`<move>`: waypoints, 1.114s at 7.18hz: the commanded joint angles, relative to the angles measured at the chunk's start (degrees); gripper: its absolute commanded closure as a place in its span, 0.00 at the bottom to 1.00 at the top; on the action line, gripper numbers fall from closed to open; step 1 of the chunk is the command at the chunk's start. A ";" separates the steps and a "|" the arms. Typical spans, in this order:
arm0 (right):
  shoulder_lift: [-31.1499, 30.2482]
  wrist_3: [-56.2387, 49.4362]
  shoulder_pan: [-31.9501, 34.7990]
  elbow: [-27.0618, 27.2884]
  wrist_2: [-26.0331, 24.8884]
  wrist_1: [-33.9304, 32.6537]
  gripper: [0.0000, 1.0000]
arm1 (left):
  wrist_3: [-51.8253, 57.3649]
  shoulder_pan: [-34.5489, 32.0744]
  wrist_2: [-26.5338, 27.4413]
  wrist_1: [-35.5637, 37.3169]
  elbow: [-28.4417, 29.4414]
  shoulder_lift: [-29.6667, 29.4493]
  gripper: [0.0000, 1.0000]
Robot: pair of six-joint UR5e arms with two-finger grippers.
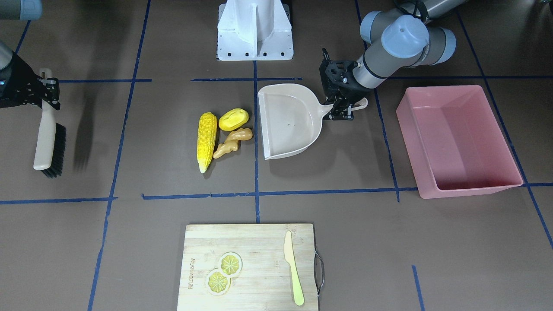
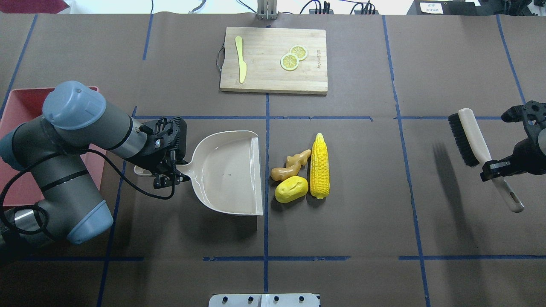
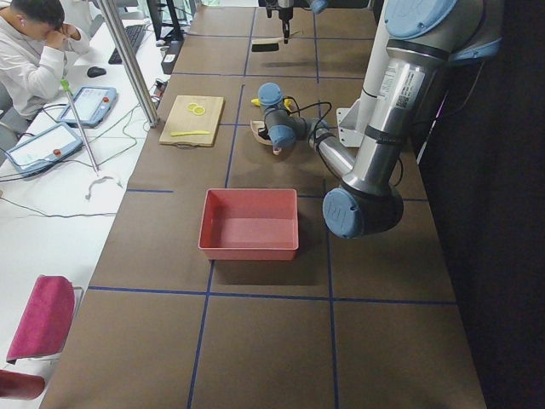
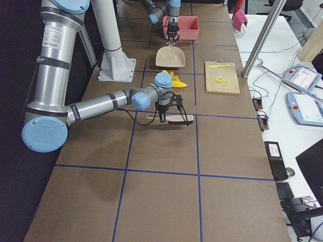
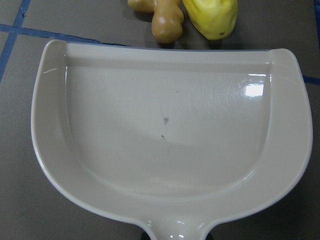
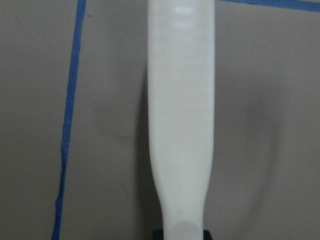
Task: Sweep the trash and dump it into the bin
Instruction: 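Bring the white brush toward the vegetables beside the dustpan with the right gripper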
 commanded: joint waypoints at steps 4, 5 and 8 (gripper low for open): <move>6.18 19.77 -10.86 2.77 -1.24 0.00 1.00 | 5.00 2.99 5.78 10.94 -0.88 -3.25 1.00; 7.49 22.95 -12.97 3.22 -2.03 0.00 1.00 | 4.30 3.07 5.69 11.04 -0.45 -3.78 1.00; 11.87 30.77 -19.39 3.22 -5.80 0.00 1.00 | 2.55 3.51 5.60 10.35 0.78 -3.78 1.00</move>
